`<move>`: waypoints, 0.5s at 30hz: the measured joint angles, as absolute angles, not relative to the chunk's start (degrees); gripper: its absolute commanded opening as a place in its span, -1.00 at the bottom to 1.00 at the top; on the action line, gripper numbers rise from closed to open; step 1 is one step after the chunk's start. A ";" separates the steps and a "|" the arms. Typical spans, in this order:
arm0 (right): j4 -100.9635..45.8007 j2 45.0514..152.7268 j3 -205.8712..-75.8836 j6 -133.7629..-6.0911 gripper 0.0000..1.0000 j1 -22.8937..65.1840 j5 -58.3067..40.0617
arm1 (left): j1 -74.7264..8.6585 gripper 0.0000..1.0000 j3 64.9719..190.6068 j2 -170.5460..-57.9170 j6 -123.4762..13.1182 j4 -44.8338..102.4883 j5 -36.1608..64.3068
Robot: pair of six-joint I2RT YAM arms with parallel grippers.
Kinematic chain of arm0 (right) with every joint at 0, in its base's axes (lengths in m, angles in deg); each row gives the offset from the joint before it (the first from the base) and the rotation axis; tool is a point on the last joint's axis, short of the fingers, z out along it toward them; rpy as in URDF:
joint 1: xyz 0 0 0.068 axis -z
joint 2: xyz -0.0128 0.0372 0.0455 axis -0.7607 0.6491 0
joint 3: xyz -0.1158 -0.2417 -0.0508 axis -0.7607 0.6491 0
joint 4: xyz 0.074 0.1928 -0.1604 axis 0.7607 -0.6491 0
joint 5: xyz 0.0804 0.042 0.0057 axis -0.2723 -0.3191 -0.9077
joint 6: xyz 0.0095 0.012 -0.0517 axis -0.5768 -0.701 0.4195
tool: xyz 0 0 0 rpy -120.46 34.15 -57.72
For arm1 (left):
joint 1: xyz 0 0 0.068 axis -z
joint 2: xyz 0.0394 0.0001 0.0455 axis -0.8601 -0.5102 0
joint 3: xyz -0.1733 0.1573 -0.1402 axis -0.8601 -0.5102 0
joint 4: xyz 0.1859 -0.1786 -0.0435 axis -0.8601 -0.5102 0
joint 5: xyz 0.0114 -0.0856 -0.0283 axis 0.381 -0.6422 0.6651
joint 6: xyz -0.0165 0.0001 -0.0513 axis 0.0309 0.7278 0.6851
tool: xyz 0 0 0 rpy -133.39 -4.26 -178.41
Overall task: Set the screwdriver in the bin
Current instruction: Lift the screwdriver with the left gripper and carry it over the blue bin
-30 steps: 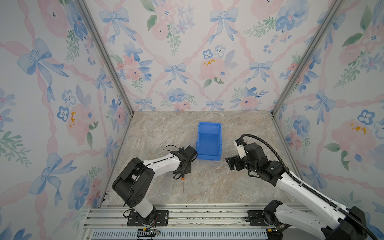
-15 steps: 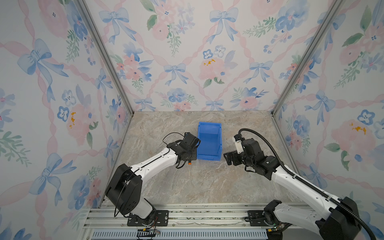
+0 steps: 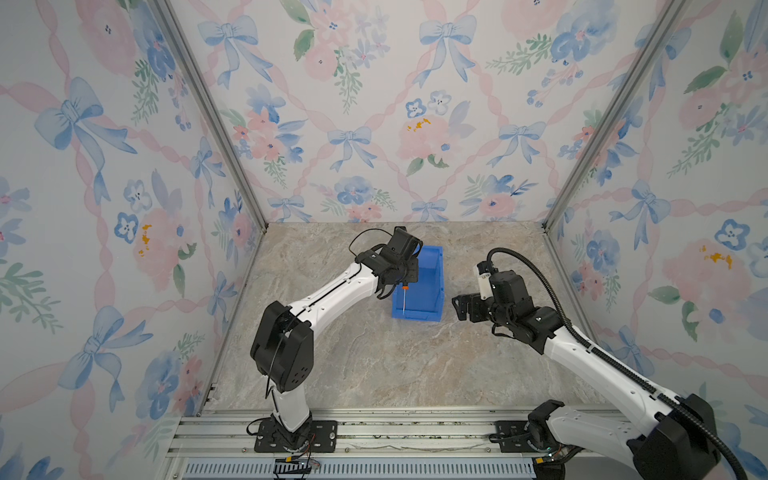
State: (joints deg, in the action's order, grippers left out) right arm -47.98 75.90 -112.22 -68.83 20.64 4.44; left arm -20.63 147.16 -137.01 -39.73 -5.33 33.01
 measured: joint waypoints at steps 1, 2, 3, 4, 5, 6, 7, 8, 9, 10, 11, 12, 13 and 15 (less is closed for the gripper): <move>-48.16 75.86 -112.22 -69.00 0.94 20.69 4.59 | -20.63 -0.98 148.78 -138.76 -39.69 -5.22 33.03; -48.42 75.77 -112.22 -69.07 0.94 20.78 4.79 | -20.63 -0.99 150.44 -140.58 -39.67 -5.15 33.20; -48.59 75.69 -112.22 -69.22 0.94 20.82 4.83 | -20.63 -0.99 151.69 -141.89 -39.64 -5.26 33.44; -48.84 75.53 -112.22 -69.26 0.94 20.95 5.01 | -20.63 -1.00 153.00 -143.37 -39.62 -5.24 33.64; -49.10 75.29 -112.25 -69.44 0.94 21.02 5.25 | -20.63 -1.00 154.20 -144.73 -39.56 -5.22 33.90; -49.29 75.12 -112.22 -69.46 0.94 21.06 5.44 | -20.63 -1.00 155.18 -145.80 -39.38 -5.24 34.10; -49.51 74.90 -112.25 -69.48 0.94 21.10 5.66 | -20.63 -1.00 156.10 -146.94 -39.12 -5.17 34.34; -49.71 74.68 -112.25 -69.61 0.94 21.10 5.75 | -20.63 -1.00 156.80 -147.96 -38.73 -5.06 34.76; -49.93 74.51 -112.25 -69.66 0.93 21.10 5.86 | -20.63 -1.00 157.11 -148.58 -38.51 -4.93 35.06; -50.12 74.37 -112.25 -69.83 0.94 21.10 5.88 | -20.63 -1.00 157.46 -149.34 -38.14 -4.69 35.45; -50.28 74.29 -112.25 -69.85 0.94 21.10 5.88 | -20.63 -1.00 157.74 -149.93 -37.92 -4.41 35.76; -50.32 74.27 -112.25 -69.90 0.94 21.10 5.90 | -20.63 -1.00 158.13 -150.72 -37.57 -4.10 36.15; -50.41 74.27 -112.25 -69.96 0.94 21.10 5.90 | -20.63 -1.00 158.77 -151.66 -37.22 -3.88 36.53; -50.52 74.27 -112.25 -70.25 0.94 21.26 5.88 | -20.63 -1.00 159.80 -153.32 -36.76 -3.27 37.18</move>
State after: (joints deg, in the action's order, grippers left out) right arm -50.52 74.27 -112.25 -70.25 21.26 5.88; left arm -20.63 159.80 -153.32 -36.76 -3.27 37.18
